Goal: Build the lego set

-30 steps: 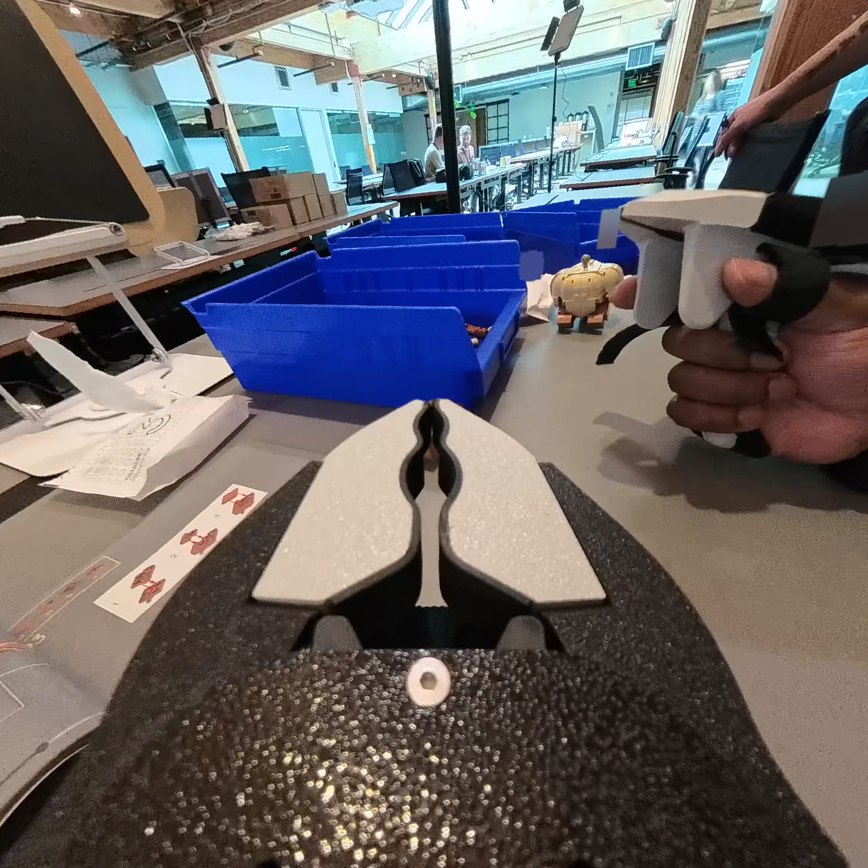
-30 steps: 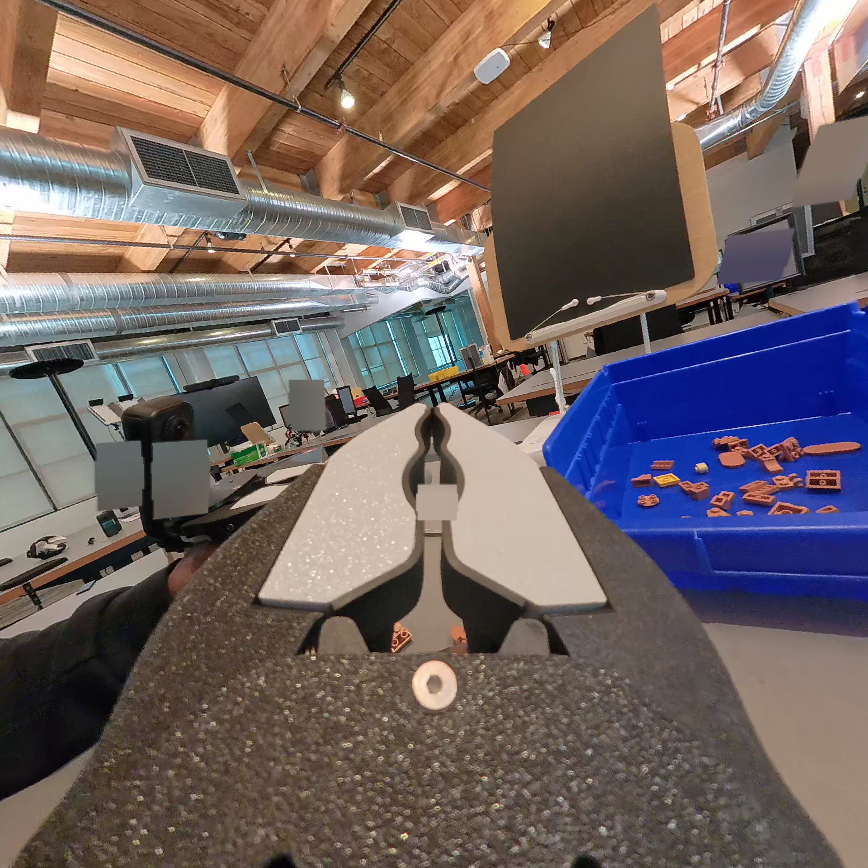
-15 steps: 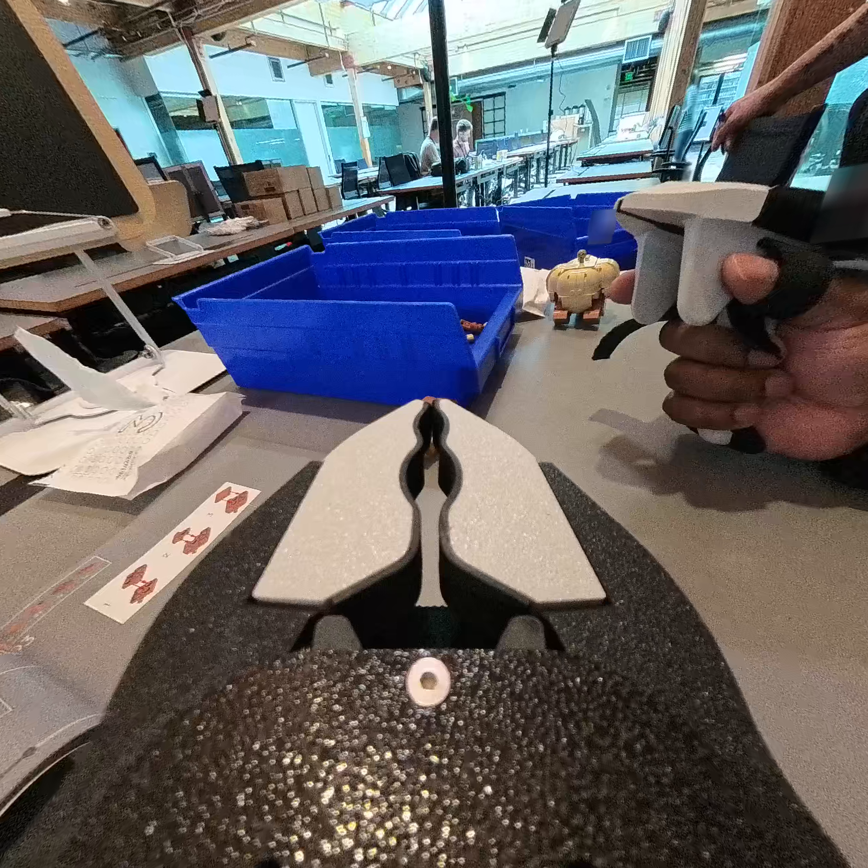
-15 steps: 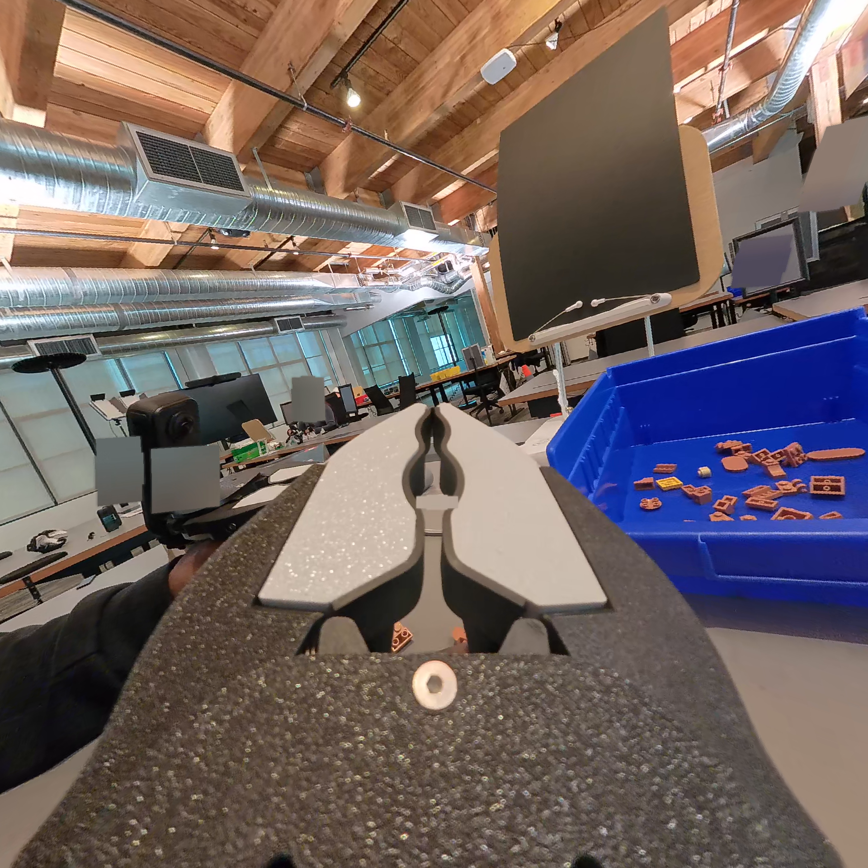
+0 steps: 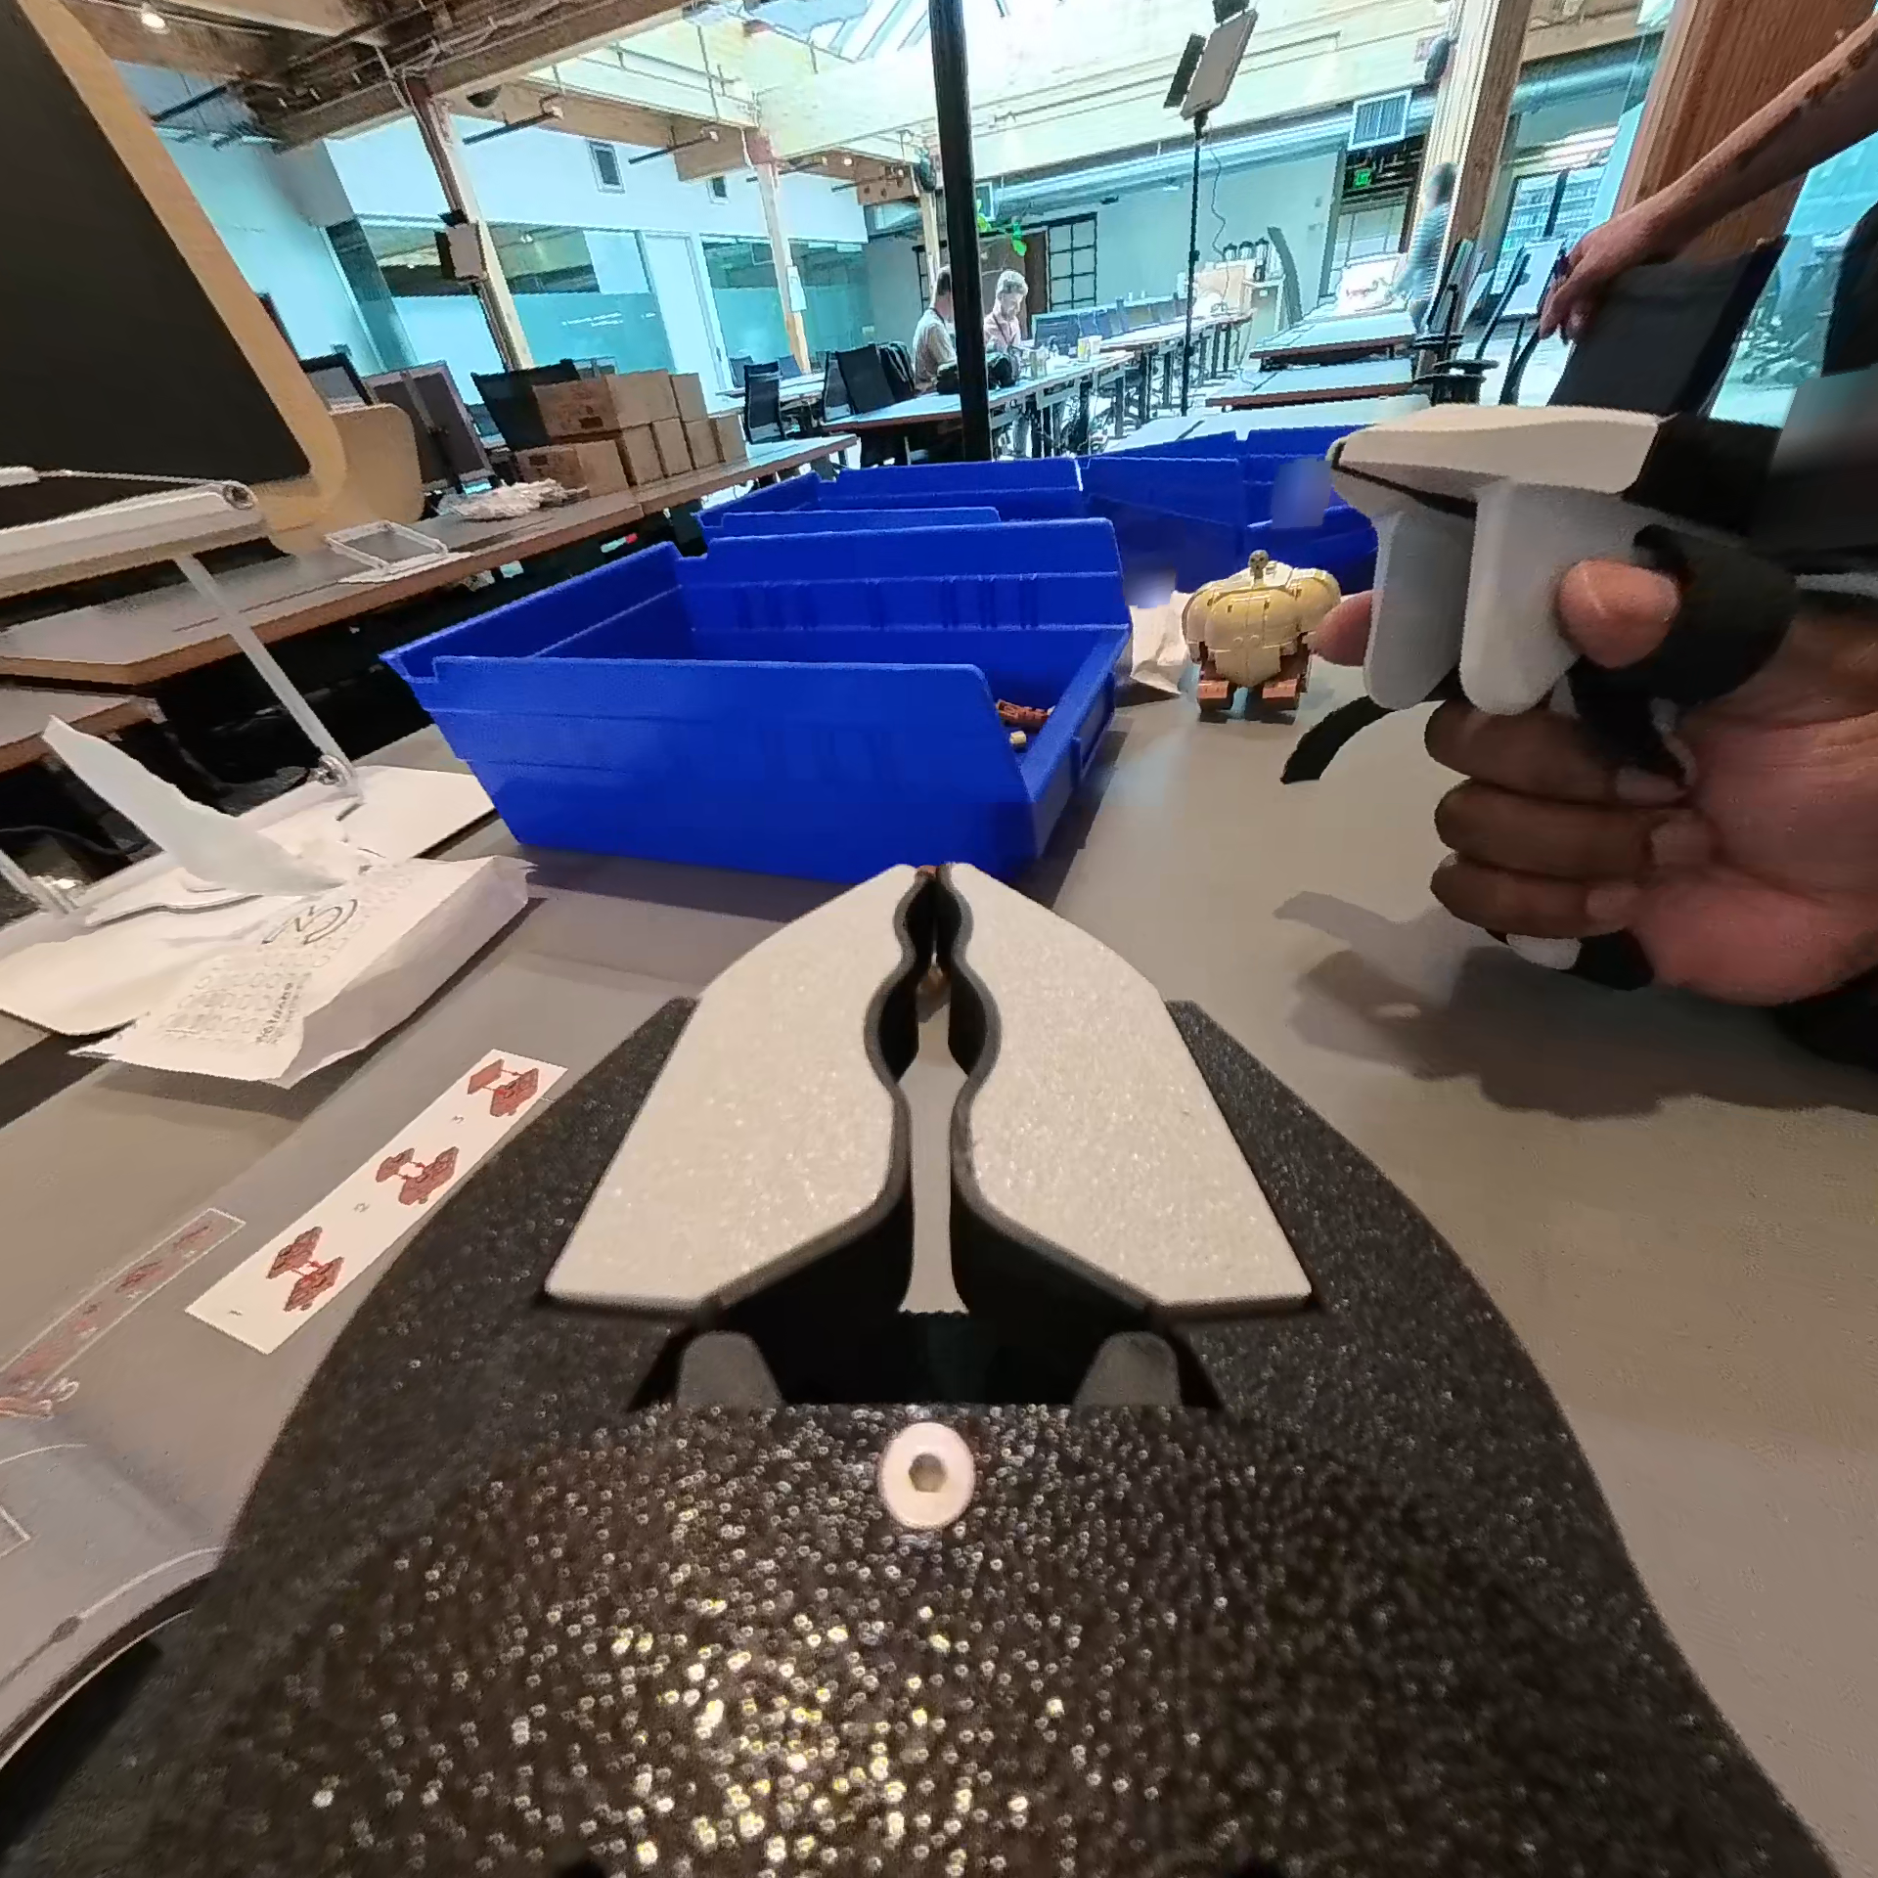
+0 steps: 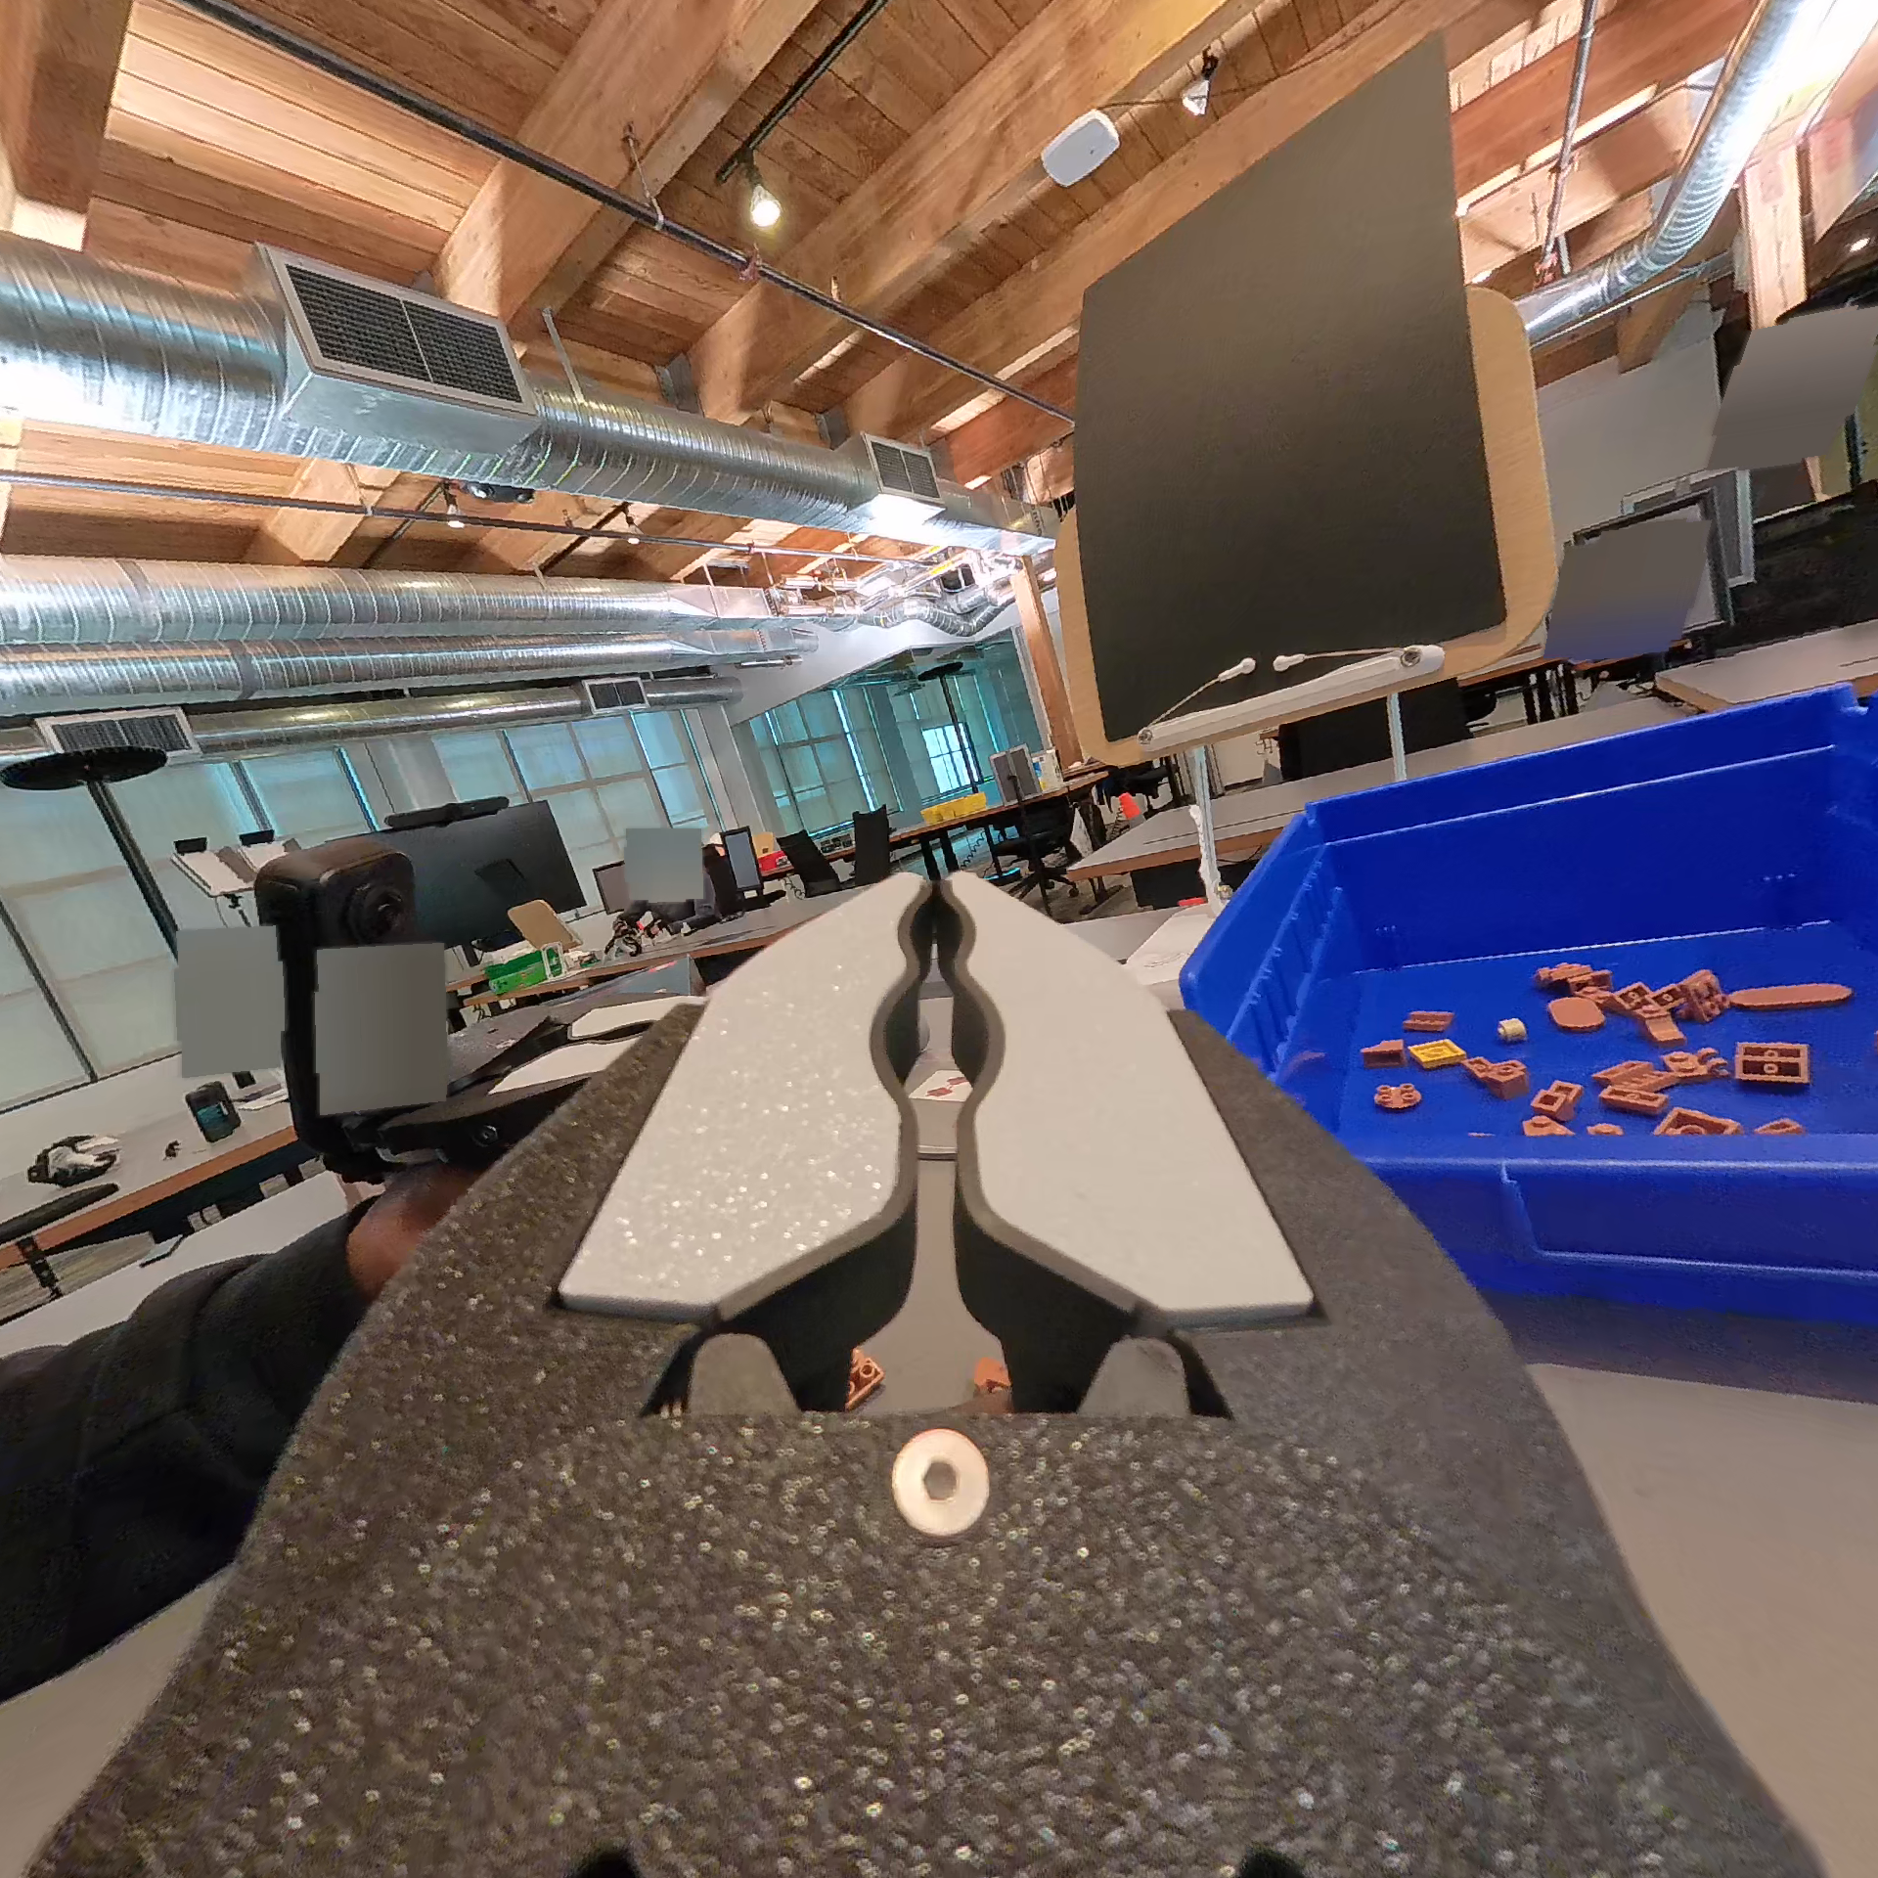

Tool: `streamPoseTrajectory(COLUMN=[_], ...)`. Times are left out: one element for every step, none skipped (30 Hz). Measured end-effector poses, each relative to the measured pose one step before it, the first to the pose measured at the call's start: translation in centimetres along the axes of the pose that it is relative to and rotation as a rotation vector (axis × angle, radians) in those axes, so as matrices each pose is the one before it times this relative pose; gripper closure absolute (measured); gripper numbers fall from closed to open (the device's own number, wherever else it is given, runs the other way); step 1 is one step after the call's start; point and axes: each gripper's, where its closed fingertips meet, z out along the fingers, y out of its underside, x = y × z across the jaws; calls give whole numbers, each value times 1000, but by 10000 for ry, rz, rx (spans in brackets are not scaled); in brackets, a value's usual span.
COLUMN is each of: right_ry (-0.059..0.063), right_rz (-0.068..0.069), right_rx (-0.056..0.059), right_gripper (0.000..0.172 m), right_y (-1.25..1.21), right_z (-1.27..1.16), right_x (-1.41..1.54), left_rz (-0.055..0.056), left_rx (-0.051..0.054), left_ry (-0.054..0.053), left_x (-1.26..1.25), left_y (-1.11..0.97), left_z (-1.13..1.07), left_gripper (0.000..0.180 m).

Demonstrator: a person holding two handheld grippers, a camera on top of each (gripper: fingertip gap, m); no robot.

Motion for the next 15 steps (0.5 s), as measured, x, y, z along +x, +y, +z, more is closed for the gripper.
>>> streamPoseTrajectory(right_ry=[9, 55, 183, 280, 366, 503, 406, 62, -94, -56, -13, 2, 2, 2, -5], right_rz=[-57, -142, -426, -768, -891, -821, -611, -295, -37, 65, 112, 142, 145, 119, 79], right_rx=[-9, -19, -54, -114, -189, -241, -177, -33, 29, -7, -50, -15, 30, 17, -8], right_gripper=[172, 172, 172, 172, 172, 172, 172, 172, 172, 172, 172, 172, 172, 172, 172], right_y=[10, 4, 15, 85, 178, 263, 194, 12, -56, 29, 98, 46, -31, -12, 30], right_z=[13, 4, 5, 30, 57, 52, 39, 29, 10, 28, 30, -2, -29, -16, 2], right_x=[-22, -22, -15, -77, -47, 144, 92, -227, -266, -87, 72, 152, 152, 125, 67], left_rz=[-1, 1, 2, -1, -6, -12, -23, -34, -37, -30, -25, -24, -18, -6, 8], left_rx=[4, 10, 17, 20, 15, 21, 23, 29, 22, 20, 23, 16, 7, -8, 6], left_ry=[2, -4, -11, -8, -4, -19, -5, 6, 10, -3, -14, -2, 9, -1, -24], left_x=[12, 4, -4, -10, -2, -16, -2, 0, -1, -13, -19, -15, 4, -16, -34], left_y=[-16, -23, -32, -45, -47, -55, -85, -90, -81, -70, -65, -36, -17, 31, 32], left_z=[3, -13, -17, -17, -31, -27, -48, -55, -60, -40, -47, -31, -7, 14, 16], left_gripper=[180, 180, 180, 180, 180, 180, 180, 180, 180, 180, 180, 180, 180, 180, 180])
